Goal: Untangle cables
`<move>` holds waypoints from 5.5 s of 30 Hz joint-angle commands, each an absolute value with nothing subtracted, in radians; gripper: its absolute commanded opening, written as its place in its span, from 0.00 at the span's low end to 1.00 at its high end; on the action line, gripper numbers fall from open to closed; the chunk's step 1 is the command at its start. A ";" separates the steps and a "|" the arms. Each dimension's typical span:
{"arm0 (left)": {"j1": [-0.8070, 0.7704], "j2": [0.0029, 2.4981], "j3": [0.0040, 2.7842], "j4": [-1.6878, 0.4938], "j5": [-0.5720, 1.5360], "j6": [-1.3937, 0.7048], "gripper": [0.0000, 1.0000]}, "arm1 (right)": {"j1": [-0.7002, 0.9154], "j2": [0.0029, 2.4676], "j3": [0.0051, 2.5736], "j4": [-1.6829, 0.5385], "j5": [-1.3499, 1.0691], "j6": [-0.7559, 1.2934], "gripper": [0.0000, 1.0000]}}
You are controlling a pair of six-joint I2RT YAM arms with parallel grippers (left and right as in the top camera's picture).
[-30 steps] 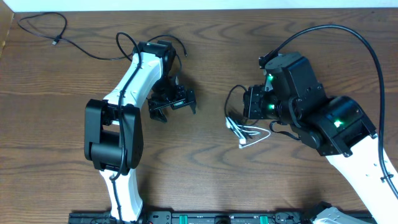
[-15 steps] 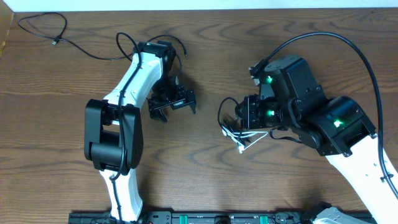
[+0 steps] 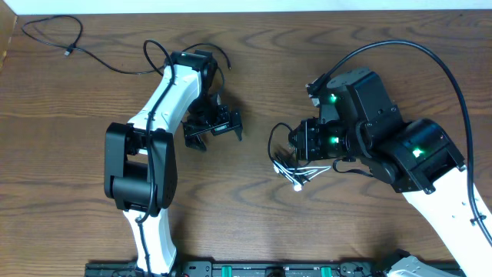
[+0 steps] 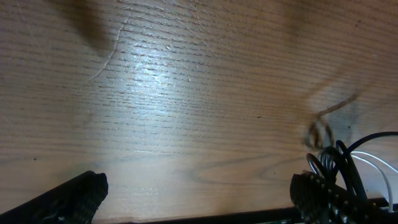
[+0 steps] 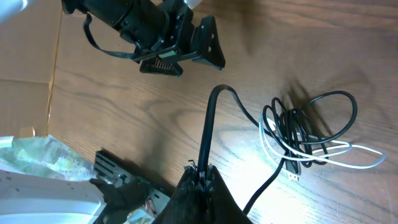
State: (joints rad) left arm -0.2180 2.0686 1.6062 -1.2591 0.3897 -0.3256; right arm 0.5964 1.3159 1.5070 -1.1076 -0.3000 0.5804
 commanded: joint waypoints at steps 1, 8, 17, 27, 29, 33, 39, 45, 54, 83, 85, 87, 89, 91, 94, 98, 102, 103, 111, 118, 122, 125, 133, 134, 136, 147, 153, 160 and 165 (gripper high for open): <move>-0.220 2.065 1.605 -1.266 0.380 -0.327 0.98 | 0.612 1.323 1.496 -1.106 -0.317 0.575 0.01; -0.220 2.065 1.605 -1.266 0.380 -0.327 0.99 | 0.595 1.316 1.505 -0.970 -0.447 0.609 0.01; -0.220 2.065 1.605 -1.266 0.380 -0.327 0.99 | 0.542 1.262 1.507 -0.834 -0.423 0.657 0.01; -0.220 2.065 1.605 -1.150 0.381 -0.341 0.99 | 0.543 1.273 1.507 -1.004 -0.202 0.657 0.01; -0.220 2.065 1.605 -1.113 0.381 -0.365 0.99 | 0.543 1.273 1.507 -1.021 -0.153 0.657 0.01; -0.220 2.065 1.605 -1.084 0.381 -0.364 0.99 | 0.543 1.280 1.507 -1.022 -0.091 0.657 0.01; -0.220 2.064 1.605 -1.131 0.871 -0.086 0.98 | 0.543 1.304 1.506 -1.022 -0.045 0.657 0.01; -0.221 2.002 1.605 -1.321 1.367 0.476 0.99 | 0.542 1.347 1.506 -1.019 -0.033 0.658 0.01; -0.220 1.945 1.605 -1.320 1.311 0.561 0.99 | 0.542 1.361 1.506 -0.947 -0.106 0.657 0.01; -0.220 1.945 1.605 -0.982 1.211 0.560 0.48 | 0.461 1.361 1.506 -0.875 -0.429 0.657 0.02; -0.220 1.945 1.605 -0.993 1.212 0.559 0.40 | 0.458 1.362 1.506 -0.875 -0.425 0.657 0.02; -0.220 1.945 1.605 -0.994 1.215 0.540 0.40 | 0.458 1.362 1.506 -0.874 -0.425 0.658 0.02; -0.220 1.945 1.605 -0.994 1.221 0.525 0.40 | 0.458 1.362 1.506 -0.874 -0.425 0.658 0.02; -0.220 1.945 1.605 -0.994 1.223 0.525 0.40 | 0.458 1.362 1.506 -0.874 -0.425 0.658 0.02; -0.220 1.945 1.605 -1.006 1.229 0.526 0.39 | 0.458 1.362 1.506 -0.874 -0.425 0.658 0.02; -0.220 1.945 1.605 -1.015 1.286 0.526 0.19 | 0.458 1.362 1.506 -0.873 -0.426 0.658 0.02; -0.220 1.945 1.605 -1.016 1.363 0.526 0.09 | 0.458 1.362 1.506 -0.871 -0.425 0.658 0.01; -0.220 1.945 1.605 -1.016 1.367 0.526 0.08 | 0.458 1.362 1.506 -0.871 -0.425 0.658 0.02; -0.220 1.945 1.605 -1.063 1.369 0.526 0.07 | 0.458 1.362 1.506 -0.888 -0.343 0.657 0.01; -0.220 1.945 1.605 -1.098 1.334 0.513 0.07 | 0.458 1.362 1.506 -1.052 -0.002 0.658 0.46; -0.220 1.945 1.612 -1.078 1.356 0.392 0.07 | 0.458 1.362 1.506 -1.143 0.048 0.657 0.77; -0.220 1.942 1.621 -1.016 1.406 0.229 0.07 | 0.460 1.362 1.505 -1.168 0.004 0.655 0.79; -0.220 1.895 1.622 -0.829 1.553 -0.110 0.07 | 0.482 1.362 1.505 -1.230 -0.069 0.578 0.83; -0.220 1.885 1.622 -0.810 1.552 -0.144 0.07 | 0.487 1.362 1.504 -1.235 -0.074 0.573 0.83; -0.220 1.864 1.622 -0.774 1.553 -0.210 0.07 | 0.502 1.362 1.503 -1.233 -0.081 0.551 0.83; -0.220 1.684 1.621 -0.683 1.384 -0.327 0.08 | 0.517 1.393 1.501 -1.210 0.086 0.635 0.91; -0.220 1.657 1.621 -0.770 1.095 -0.326 0.28 | 0.489 1.431 1.500 -1.209 0.192 0.636 0.99; -0.220 1.660 1.621 -1.013 0.673 -0.309 0.94 | 0.357 1.541 1.499 -1.181 0.054 0.550 0.99; -0.220 1.660 1.620 -1.089 0.558 -0.309 0.94 | 0.365 1.667 1.497 -1.128 -0.215 0.329 0.98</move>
State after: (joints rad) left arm -0.2207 1.6573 1.6051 -1.0733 0.7074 -0.3172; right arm 0.3473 1.6058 1.4960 -1.1378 -0.0288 0.4843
